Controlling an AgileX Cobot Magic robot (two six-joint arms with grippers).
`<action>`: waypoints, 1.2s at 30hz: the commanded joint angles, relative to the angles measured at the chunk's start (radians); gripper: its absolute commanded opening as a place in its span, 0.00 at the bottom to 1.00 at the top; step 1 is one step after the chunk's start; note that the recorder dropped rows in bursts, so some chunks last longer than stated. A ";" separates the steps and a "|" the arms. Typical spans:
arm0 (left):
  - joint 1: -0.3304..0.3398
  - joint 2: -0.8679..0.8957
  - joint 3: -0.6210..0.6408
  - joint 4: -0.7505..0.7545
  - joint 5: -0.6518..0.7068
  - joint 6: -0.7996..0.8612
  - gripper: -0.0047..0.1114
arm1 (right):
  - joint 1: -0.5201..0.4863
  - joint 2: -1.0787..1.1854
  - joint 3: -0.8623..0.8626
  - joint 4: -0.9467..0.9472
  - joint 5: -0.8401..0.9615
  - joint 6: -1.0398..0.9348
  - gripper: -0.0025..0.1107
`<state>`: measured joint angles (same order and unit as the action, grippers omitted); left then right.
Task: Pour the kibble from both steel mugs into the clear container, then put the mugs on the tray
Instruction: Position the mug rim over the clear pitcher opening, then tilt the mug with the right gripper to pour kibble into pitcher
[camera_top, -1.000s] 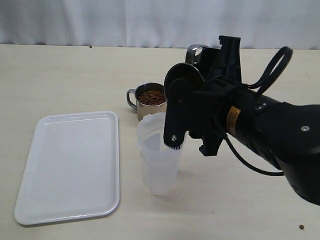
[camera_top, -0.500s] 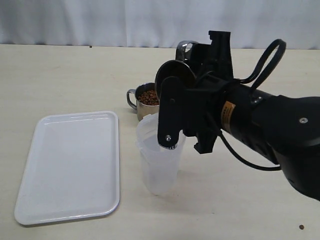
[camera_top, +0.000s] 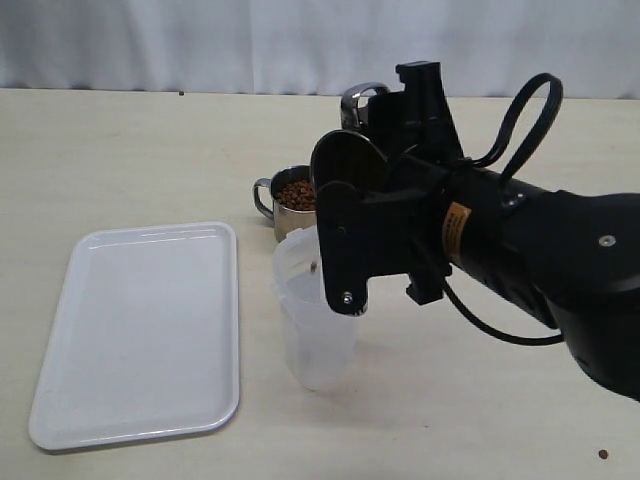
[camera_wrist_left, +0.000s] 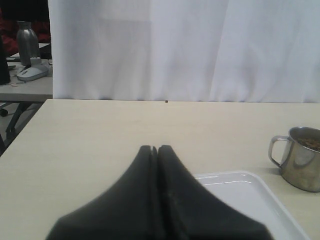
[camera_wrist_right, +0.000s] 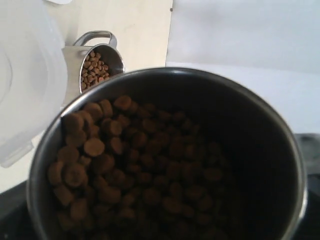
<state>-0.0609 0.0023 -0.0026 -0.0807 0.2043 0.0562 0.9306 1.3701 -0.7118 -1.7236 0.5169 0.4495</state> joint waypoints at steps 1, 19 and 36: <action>-0.007 -0.002 0.003 0.001 -0.009 0.001 0.04 | 0.003 -0.006 -0.008 -0.021 0.008 -0.071 0.06; -0.007 -0.002 0.003 0.001 -0.009 0.001 0.04 | 0.003 -0.006 -0.008 -0.021 0.004 -0.158 0.06; -0.007 -0.002 0.003 0.001 -0.009 0.001 0.04 | 0.003 0.019 -0.026 -0.021 -0.016 -0.288 0.06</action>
<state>-0.0609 0.0023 -0.0026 -0.0807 0.2043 0.0562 0.9306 1.3869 -0.7257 -1.7256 0.4935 0.2060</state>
